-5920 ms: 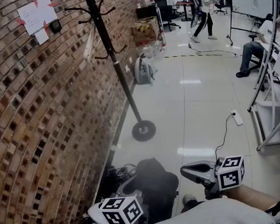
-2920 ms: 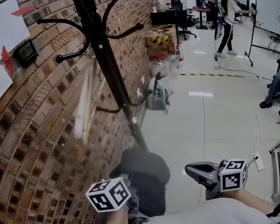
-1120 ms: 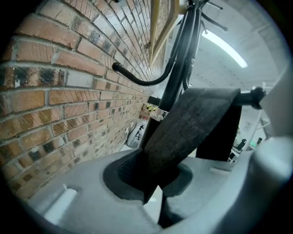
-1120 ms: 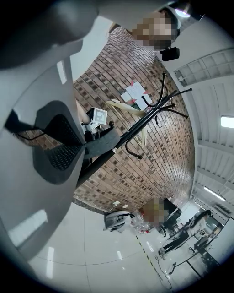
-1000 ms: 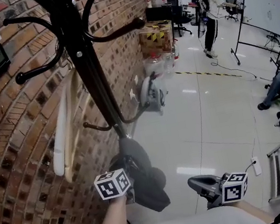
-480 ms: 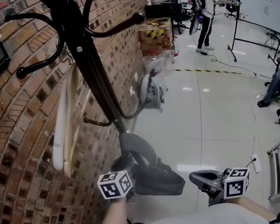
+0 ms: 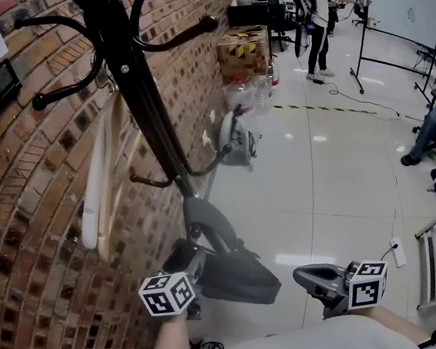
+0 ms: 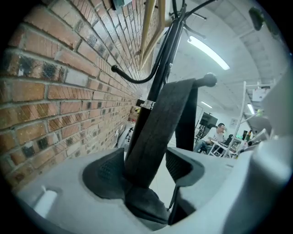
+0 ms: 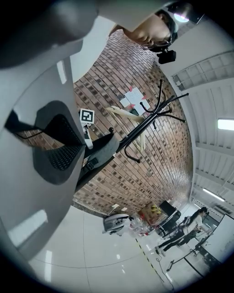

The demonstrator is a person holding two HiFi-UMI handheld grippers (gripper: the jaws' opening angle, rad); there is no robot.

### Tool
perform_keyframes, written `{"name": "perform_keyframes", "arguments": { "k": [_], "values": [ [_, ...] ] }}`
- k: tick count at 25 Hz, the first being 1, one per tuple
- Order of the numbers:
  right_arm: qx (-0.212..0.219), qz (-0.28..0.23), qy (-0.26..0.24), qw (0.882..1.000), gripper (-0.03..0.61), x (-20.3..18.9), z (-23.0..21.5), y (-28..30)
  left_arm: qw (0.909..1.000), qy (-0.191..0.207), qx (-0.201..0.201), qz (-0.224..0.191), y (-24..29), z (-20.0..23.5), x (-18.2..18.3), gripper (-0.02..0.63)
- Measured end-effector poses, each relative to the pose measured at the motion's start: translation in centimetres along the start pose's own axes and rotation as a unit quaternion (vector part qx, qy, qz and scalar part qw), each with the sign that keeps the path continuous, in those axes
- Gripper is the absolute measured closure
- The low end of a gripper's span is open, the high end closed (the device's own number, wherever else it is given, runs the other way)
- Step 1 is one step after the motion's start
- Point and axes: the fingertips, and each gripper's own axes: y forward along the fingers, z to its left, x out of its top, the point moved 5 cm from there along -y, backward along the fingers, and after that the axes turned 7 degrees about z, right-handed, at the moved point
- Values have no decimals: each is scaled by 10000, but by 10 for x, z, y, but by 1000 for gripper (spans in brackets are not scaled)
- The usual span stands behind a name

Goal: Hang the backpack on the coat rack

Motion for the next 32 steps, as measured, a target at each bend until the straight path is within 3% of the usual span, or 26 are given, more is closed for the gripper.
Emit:
{"name": "perform_keyframes", "arguments": {
  "k": [2,3,4,6,7,12,19,26,32],
  "values": [
    [33,-62,20,10000,578,-4,4,-4,9997,-95,95,-196,-20,-3,0,336],
    [48,-74,14,10000,578,-6,7,-7,9992,-191,87,-327,-30,-7,0,373],
    [55,-75,-1,10000,578,-8,10,-9,9985,-307,14,-461,-41,-12,0,429],
    [66,-52,-20,10000,578,-14,17,-15,9962,-513,-307,-640,-60,-30,-2,603],
    [85,-33,-23,10000,578,-19,21,-19,9949,-564,-503,-664,-68,-42,-6,614],
    [271,62,-125,9995,578,-48,50,-42,9923,-305,-1052,-580,-112,-114,-32,614],
    [424,91,-448,9981,578,-83,98,-101,9908,69,-1309,-350,-169,-217,-80,613],
    [589,223,-508,9967,578,-137,131,-160,9881,31,-1493,-361,-220,-301,-150,614],
    [929,452,-376,9939,578,-201,163,-186,9898,-136,-1401,-234,-268,-341,-214,614]
  ]
}}
